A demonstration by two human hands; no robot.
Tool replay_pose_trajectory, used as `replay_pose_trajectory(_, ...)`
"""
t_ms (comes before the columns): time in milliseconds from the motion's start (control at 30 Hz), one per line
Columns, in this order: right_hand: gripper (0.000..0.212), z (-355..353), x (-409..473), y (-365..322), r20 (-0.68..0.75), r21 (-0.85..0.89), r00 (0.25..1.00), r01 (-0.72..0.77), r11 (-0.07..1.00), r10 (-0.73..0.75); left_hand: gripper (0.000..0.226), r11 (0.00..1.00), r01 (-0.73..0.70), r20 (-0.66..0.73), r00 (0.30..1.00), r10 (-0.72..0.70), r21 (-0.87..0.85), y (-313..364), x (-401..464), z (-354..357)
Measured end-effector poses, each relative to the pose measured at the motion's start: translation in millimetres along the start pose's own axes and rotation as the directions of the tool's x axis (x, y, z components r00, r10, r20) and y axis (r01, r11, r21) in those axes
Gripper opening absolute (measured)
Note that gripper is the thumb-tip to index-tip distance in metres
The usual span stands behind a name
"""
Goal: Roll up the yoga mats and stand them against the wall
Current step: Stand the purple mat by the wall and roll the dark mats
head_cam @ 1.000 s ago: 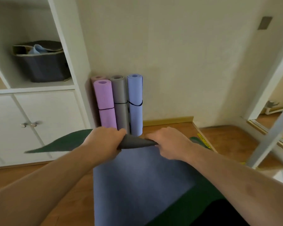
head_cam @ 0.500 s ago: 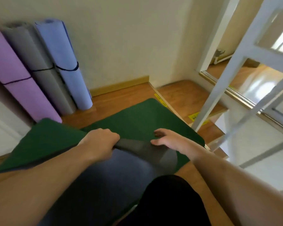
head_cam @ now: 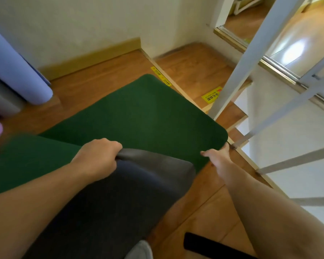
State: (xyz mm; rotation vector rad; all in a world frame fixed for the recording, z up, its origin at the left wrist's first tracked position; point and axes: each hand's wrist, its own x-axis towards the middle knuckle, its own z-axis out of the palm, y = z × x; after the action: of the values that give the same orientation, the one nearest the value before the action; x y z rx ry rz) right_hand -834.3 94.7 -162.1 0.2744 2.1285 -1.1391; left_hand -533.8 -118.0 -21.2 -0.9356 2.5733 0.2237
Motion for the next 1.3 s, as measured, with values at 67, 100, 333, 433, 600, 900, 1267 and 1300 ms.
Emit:
replay_pose_trajectory(67,0.115,-1,14,-10,0.01,0.074,1.0,-0.014,0.997,0.013,0.016,1.0,-0.015,0.004,1.0,0.015,0.011,-4,6,3)
replay_pose_trajectory(100,0.115,1,18,-15,0.02,0.092,1.0,-0.024,0.995,0.022,0.016,1.0,-0.023,0.01,1.0,0.022,0.015,-6,7,3)
replay_pose_trajectory(333,0.114,3,26,-35,-0.21,-0.206,0.977,-0.094,0.974,0.05,0.018,0.998,-0.059,0.042,0.997,0.058,0.028,-19,-7,-3)
replay_pose_trajectory(433,0.12,-6,29,-46,-0.09,-0.167,0.996,0.014,0.986,-0.029,0.021,0.999,-0.047,0.032,0.998,0.046,0.021,-26,-10,-7)
replay_pose_trajectory(600,0.101,-18,36,-44,0.032,-0.189,0.997,0.077,0.979,-0.072,0.02,0.999,-0.035,-0.004,0.999,0.035,-0.015,-17,1,-1)
replay_pose_trajectory(900,0.04,0,-19,-68,0.181,-0.559,0.948,0.32,0.765,-0.263,0.016,0.996,-0.077,0.036,0.997,0.075,0.034,-12,3,-9)
replay_pose_trajectory(1267,0.052,38,-253,-105,0.907,-0.282,0.344,0.925,0.256,-0.242,0.097,0.979,-0.159,-0.127,0.976,0.175,0.127,-26,-80,-66)
replay_pose_trajectory(1300,0.047,35,-271,-109,0.91,-0.277,0.343,0.921,0.275,-0.232,0.071,0.984,-0.137,-0.116,0.982,0.15,0.115,-36,-89,-75)
